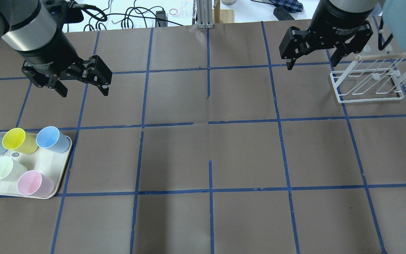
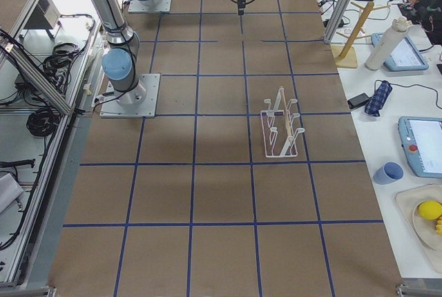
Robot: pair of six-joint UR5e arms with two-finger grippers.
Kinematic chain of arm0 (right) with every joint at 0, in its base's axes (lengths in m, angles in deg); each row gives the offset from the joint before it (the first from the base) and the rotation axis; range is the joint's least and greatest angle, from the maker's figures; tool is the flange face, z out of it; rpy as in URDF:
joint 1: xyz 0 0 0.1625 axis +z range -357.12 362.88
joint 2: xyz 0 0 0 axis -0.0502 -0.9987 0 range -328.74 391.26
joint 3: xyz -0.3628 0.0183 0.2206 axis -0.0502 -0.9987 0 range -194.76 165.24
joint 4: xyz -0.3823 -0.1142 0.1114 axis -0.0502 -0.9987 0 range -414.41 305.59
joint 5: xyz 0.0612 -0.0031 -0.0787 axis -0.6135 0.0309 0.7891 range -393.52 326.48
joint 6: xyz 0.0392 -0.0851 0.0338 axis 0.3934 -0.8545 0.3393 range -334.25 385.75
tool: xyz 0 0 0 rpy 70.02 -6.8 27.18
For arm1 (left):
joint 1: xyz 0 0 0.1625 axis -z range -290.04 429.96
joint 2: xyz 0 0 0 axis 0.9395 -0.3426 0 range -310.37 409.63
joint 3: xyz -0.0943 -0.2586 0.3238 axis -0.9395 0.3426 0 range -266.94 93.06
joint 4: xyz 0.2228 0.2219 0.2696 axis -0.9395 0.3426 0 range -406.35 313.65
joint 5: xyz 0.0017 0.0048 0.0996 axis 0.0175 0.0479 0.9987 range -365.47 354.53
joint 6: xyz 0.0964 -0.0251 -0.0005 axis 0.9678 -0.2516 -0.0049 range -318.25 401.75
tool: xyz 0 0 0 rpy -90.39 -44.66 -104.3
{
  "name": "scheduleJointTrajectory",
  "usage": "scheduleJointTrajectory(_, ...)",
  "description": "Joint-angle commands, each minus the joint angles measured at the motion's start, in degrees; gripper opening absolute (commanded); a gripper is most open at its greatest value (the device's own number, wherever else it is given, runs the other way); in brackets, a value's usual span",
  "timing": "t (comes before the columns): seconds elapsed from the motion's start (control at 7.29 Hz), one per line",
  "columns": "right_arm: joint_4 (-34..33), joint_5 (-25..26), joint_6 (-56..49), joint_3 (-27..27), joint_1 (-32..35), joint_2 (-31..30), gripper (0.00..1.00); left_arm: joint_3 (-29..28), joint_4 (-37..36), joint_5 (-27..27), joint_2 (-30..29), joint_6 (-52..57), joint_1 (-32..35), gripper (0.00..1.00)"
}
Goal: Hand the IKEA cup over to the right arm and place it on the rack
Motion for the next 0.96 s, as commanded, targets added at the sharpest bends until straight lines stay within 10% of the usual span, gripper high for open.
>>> scheduleJointTrajectory(0.0,0.0,-0.1,0.1,0.0,0.0,0.0,1.0,0.3,0.0,0.2,0.2,0.4,0.0,1.0)
scheduleJointTrajectory(0.82,0.1,-0.4,0.0,0.0,0.0,0.0,1.0,1.8,-0.3,-0.1,-1.5,10.4,-4.2,1.0)
